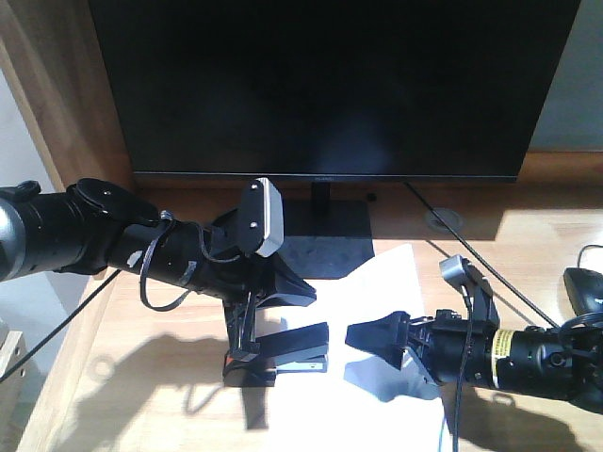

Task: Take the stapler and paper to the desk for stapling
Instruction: 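Open both grippers, releasing stapler on paper, and withdraw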

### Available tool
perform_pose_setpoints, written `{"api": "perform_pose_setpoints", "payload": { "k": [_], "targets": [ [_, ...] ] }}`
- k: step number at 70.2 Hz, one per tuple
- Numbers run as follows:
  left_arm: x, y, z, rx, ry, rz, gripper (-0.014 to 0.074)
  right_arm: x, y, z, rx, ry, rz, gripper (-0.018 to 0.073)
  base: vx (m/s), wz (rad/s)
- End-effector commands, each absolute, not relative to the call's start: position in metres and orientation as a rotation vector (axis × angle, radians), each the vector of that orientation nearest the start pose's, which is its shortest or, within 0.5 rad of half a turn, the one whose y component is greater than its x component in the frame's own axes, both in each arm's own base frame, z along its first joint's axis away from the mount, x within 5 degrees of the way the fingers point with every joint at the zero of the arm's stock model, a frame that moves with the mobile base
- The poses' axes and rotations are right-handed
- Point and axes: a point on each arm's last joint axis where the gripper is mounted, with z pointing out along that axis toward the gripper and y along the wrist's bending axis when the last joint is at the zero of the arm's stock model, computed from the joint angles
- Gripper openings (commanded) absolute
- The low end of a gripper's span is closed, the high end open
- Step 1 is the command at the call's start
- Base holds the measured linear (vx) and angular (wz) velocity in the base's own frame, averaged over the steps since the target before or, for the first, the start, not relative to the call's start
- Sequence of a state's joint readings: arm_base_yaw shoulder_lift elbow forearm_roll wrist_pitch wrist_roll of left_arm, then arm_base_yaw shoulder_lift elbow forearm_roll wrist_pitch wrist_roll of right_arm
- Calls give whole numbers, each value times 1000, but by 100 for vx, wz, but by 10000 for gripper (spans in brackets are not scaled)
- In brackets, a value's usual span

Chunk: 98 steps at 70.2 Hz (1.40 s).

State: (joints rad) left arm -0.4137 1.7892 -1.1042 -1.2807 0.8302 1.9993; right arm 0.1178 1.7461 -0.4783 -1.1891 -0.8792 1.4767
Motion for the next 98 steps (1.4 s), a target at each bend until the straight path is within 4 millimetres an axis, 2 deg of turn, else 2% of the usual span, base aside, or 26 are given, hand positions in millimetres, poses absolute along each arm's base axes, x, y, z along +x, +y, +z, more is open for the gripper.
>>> {"api": "perform_pose_setpoints", "payload": {
  "k": [1,14,24,36,49,63,72,86,98],
  "targets": [
    [299,-205,245,1511,1562,-758,-6,247,95,141,-85,2265,1202,546,0,0],
    [297,-206,245,1509,1568,-786,-6,257,94,145,-187,2291,1089,546,0,0],
    [297,-205,245,1475,1610,-813,-6,263,86,155,-257,2312,894,546,0,0],
    [298,-205,245,1429,1665,-838,-6,263,71,174,-321,2291,599,546,0,0],
    [303,-201,240,1336,1827,-794,-6,258,55,201,-294,2226,349,522,0,0],
    [307,-184,245,1277,1990,-552,-6,248,41,232,-224,2135,187,371,0,0],
    [307,-169,260,1196,2053,-367,-6,241,36,248,-197,2081,139,223,0,0],
    [304,-146,286,967,2129,-145,-6,231,34,264,-186,2012,128,-17,0,0],
    [300,-129,306,742,2158,-34,-6,225,33,275,-176,1968,134,-11,0,0]
  ]
}}
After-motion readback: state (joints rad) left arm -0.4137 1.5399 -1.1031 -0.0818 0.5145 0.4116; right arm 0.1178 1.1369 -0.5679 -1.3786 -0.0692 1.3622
